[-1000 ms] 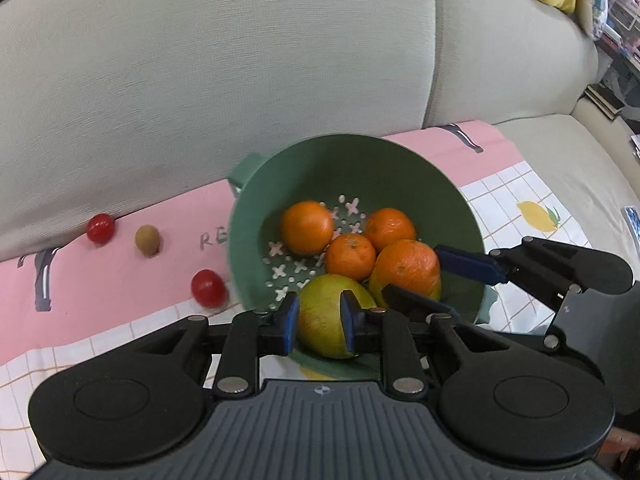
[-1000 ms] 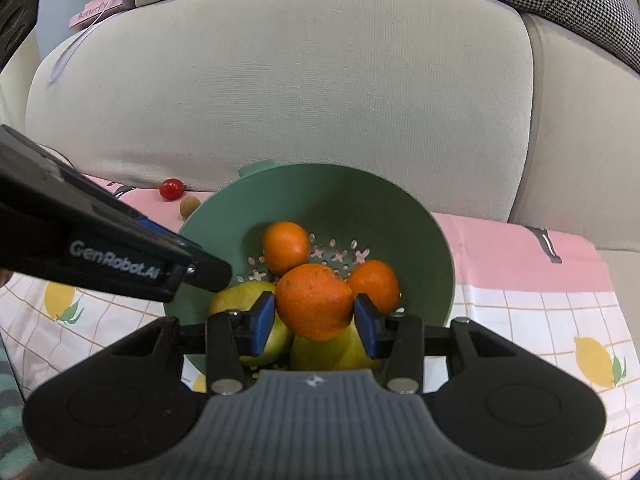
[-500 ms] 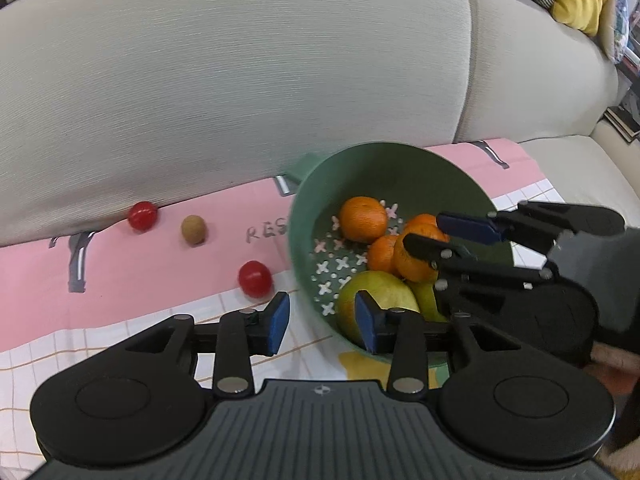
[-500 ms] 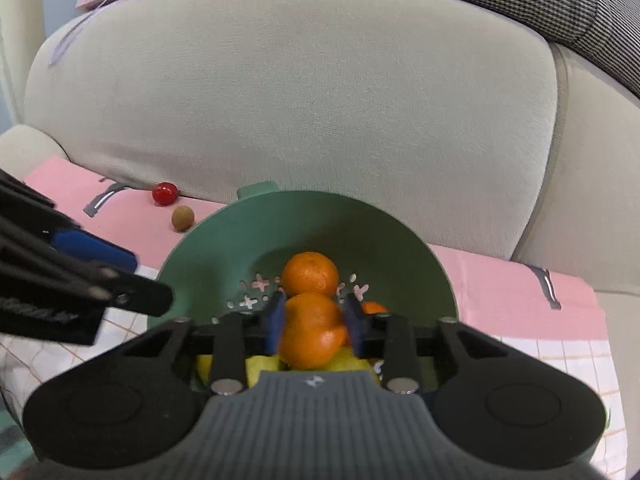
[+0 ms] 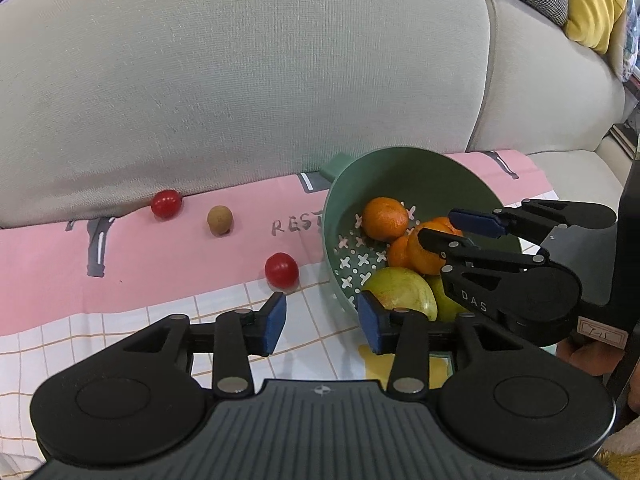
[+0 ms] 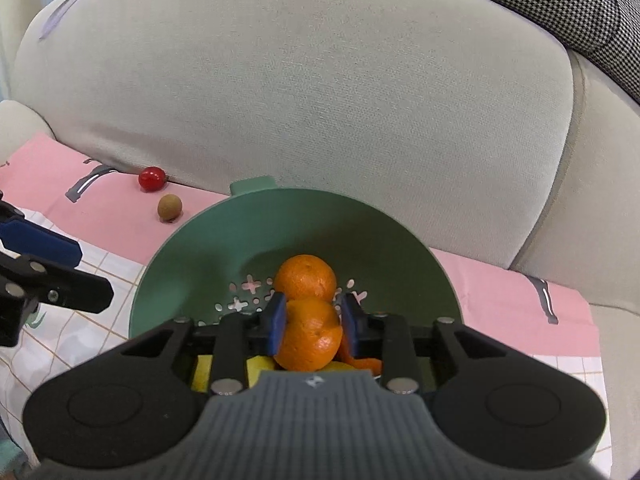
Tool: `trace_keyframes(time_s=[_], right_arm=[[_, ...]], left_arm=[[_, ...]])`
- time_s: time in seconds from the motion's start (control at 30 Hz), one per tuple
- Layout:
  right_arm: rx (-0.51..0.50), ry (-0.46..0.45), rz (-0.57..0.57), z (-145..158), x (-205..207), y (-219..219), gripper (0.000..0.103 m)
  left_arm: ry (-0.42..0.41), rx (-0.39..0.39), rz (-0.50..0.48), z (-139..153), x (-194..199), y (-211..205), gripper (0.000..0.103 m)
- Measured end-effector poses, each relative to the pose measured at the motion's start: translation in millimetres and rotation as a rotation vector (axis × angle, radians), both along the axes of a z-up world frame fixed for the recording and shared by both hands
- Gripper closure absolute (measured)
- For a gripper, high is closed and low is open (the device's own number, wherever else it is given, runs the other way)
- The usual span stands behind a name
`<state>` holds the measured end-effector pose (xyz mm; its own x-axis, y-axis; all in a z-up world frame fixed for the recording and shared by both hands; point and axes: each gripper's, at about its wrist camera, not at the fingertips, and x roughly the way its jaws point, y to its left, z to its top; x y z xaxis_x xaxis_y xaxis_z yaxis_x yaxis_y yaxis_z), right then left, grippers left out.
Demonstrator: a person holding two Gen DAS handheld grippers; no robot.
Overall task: Organize fruits
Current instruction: 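Open both grippers to drop the mandarins into the colander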
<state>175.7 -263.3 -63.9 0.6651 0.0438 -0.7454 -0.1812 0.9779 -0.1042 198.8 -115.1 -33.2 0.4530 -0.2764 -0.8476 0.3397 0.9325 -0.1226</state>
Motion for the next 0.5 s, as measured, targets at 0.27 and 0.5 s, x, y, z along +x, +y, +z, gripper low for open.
trace_keyframes(time_s=[0.27, 0.5], right_arm=[[-0.033, -0.032, -0.039, 12.5, -12.1, 6.0, 0.053], [-0.037, -0.045, -0.055, 22.8, -33.2, 14.4, 0.042]], left_arm=[[-0.051, -0.003, 0.012, 17.5, -14.0, 13.9, 0.05], [-0.107, -0.031, 0.039, 37.5, -30.3, 33.0, 0.046]])
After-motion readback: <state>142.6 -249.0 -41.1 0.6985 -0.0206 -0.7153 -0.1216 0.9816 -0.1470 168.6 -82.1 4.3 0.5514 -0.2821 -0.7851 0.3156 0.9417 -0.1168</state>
